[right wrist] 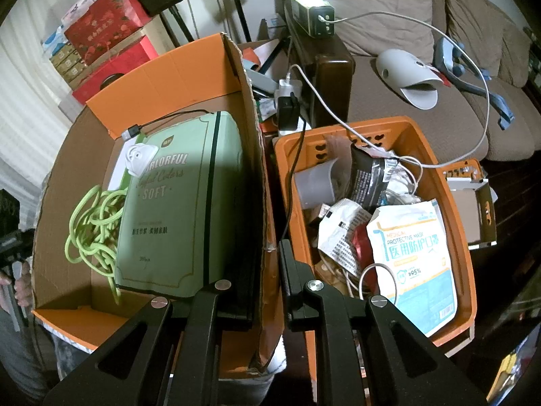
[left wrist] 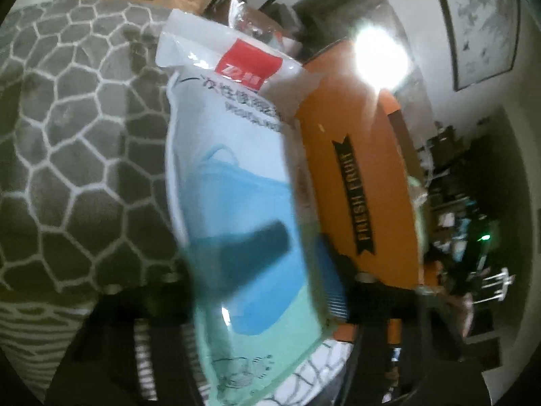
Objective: Organize objects
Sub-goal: 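Lift the mask bag with the left gripper and turn it upright, then lower the mask bag with the left gripper into the orange box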
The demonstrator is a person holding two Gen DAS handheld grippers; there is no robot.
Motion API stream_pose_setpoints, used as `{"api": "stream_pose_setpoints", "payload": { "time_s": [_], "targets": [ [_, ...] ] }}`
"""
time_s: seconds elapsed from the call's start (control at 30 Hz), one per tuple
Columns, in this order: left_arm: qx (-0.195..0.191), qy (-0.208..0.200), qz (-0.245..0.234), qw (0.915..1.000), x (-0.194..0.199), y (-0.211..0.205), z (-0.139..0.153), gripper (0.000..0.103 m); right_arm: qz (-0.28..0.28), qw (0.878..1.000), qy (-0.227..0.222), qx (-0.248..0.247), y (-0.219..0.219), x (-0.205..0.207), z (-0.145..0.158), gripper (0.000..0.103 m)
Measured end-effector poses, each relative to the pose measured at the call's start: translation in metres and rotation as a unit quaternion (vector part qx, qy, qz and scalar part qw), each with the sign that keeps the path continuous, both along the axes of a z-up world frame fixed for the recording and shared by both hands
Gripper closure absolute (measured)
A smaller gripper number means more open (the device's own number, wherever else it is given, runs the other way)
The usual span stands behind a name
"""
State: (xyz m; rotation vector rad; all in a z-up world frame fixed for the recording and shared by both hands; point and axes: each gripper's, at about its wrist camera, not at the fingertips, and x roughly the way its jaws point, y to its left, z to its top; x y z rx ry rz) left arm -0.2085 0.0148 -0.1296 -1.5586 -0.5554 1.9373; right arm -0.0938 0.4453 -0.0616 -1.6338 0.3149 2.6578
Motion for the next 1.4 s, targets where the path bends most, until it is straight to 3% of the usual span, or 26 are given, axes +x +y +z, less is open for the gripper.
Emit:
{"api": "stream_pose_setpoints", "payload": {
  "time_s": [0.13, 0.33, 0.97, 1.23, 1.4],
  "targets": [
    [0.021, -0.018, 0.026, 0.9993, -0.001, -0.016, -0.001, 0.083, 0.0, 1.0, 0.0, 0.0, 0.0, 0.0, 0.0, 0.09],
    [0.063, -0.025, 0.057, 0.9961, 0.004, -0.033, 0.014, 0.094, 0.0, 1.0, 0.0, -0.001, 0.0, -0.001, 0.0, 0.09],
    [0.116, 0.055, 0.1, 0.9867, 0.003, -0.047, 0.102, 0.094, -0.001, 1.0, -0.001, -0.001, 0.0, -0.001, 0.0, 0.09],
    [0.14, 0.068, 0.075, 0.9849, 0.002, -0.008, 0.13, 0.094, -0.002, 1.0, -0.001, 0.0, 0.001, -0.002, 0.001, 0.09],
    [0.132, 0.065, 0.071, 0.9866, 0.003, 0.028, 0.126, 0.094, -0.001, 1.0, -0.001, 0.0, 0.001, -0.002, 0.001, 0.09]
  ]
}}
